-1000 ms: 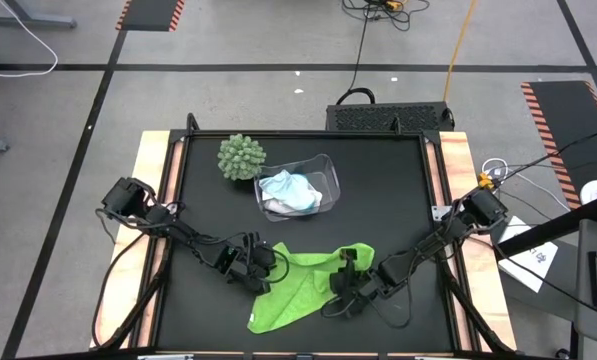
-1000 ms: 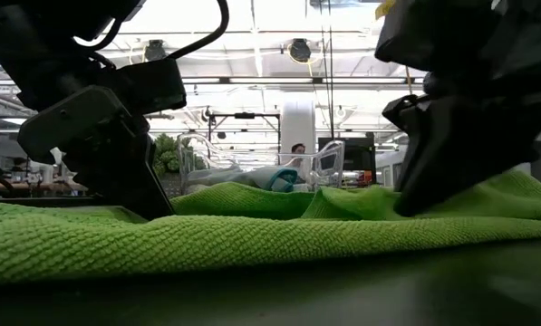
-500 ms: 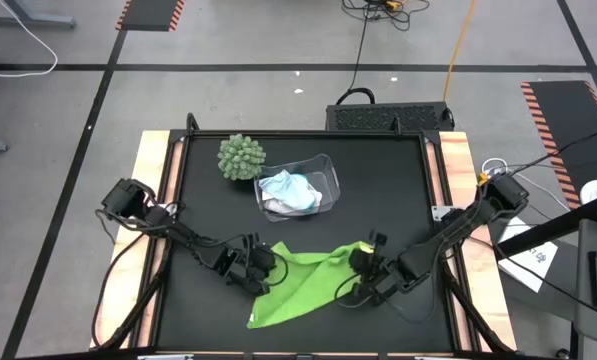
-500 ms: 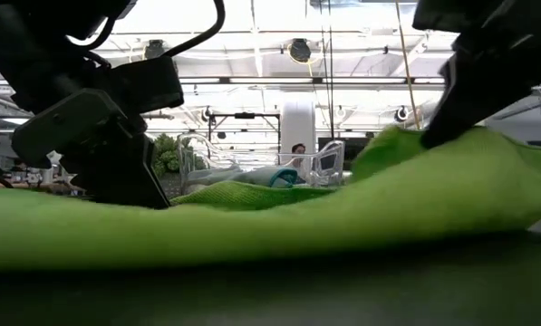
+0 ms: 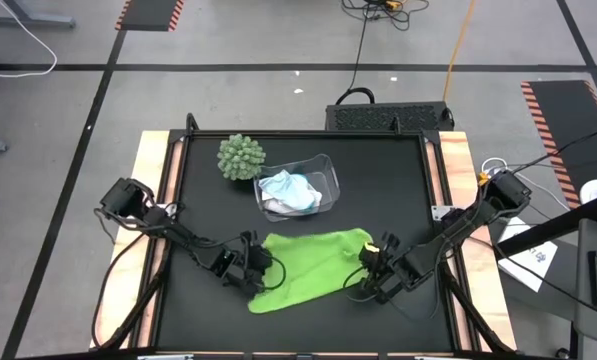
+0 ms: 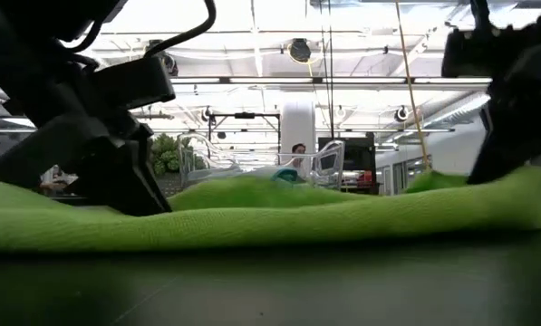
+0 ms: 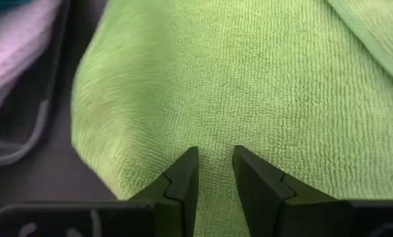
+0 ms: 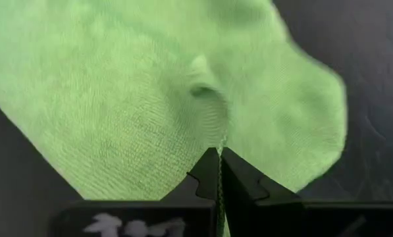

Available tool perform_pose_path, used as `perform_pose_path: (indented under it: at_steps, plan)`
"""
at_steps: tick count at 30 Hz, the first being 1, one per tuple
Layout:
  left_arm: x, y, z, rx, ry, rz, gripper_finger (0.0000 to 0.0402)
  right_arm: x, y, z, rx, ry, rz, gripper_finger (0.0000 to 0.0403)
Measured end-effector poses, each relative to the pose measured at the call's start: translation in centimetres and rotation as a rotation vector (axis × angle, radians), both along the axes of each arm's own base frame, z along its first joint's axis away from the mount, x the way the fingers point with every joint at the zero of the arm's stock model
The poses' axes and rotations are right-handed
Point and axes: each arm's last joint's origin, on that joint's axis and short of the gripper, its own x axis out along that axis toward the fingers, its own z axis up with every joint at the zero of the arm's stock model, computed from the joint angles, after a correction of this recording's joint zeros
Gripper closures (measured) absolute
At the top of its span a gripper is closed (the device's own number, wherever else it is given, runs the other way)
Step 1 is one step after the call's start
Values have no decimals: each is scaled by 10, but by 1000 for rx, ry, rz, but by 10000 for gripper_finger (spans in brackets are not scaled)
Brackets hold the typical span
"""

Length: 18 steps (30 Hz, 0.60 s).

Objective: Fold microfiber towels
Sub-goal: Fold the green towel

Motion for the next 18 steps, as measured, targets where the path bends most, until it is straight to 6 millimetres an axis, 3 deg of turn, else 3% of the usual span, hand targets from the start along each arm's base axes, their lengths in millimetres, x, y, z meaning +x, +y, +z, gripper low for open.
perform_pose_path:
  at_steps: [13, 18]
  plan:
    - [-2, -7, 36, 54, -127, -153, 300, -11, -7, -27, 56, -27, -3, 403]
    - [-3, -15, 37, -112, -128, -165, 300, -9, -5, -28, 106, -59, 12, 403]
